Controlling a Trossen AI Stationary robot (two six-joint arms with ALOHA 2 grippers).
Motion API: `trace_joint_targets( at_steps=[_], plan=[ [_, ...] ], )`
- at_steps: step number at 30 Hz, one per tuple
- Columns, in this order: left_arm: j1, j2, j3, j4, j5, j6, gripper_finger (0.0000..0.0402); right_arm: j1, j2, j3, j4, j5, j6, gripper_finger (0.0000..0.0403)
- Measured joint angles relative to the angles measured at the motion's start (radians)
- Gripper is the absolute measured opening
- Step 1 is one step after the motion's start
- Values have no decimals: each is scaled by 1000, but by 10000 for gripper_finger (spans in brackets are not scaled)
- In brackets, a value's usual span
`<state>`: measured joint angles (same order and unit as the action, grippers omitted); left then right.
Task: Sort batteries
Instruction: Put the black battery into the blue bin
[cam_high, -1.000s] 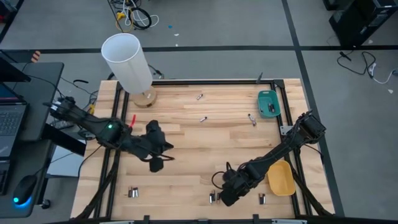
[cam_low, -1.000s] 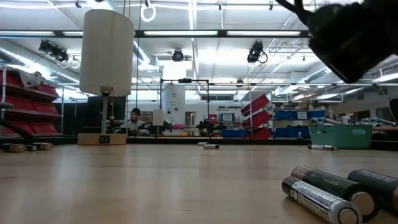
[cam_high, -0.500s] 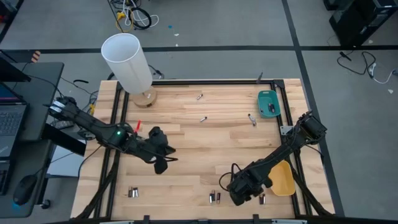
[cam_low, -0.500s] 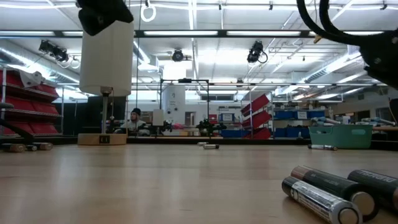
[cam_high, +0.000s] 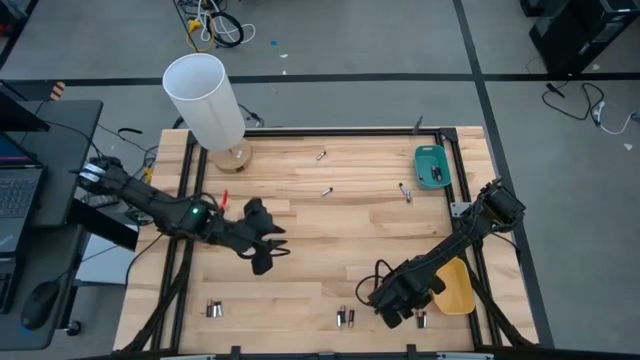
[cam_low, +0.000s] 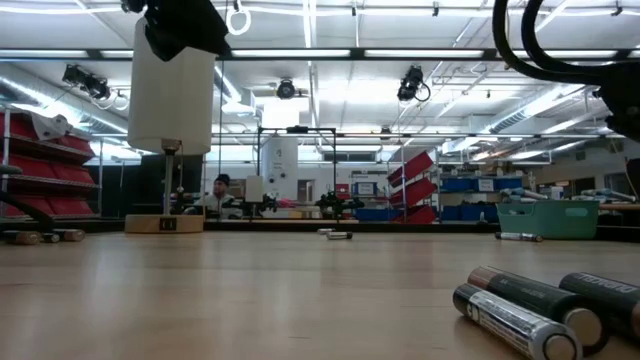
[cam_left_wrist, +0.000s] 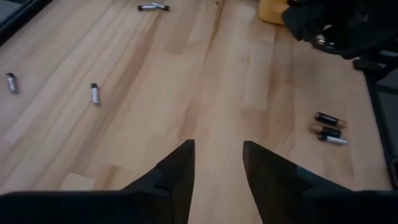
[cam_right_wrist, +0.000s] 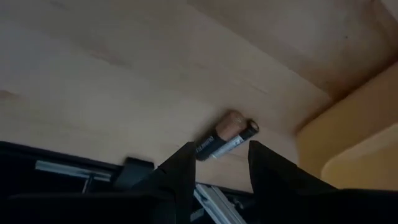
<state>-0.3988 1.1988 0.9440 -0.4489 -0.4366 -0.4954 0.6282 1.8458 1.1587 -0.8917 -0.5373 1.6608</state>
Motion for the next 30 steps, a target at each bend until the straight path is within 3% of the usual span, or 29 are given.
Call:
trace_joint_targets(
  at_steps=[30],
  plan=[
    [13, 0, 0, 0, 2, 73, 163, 35, 2, -30, 26, 24, 76, 135]
  ],
)
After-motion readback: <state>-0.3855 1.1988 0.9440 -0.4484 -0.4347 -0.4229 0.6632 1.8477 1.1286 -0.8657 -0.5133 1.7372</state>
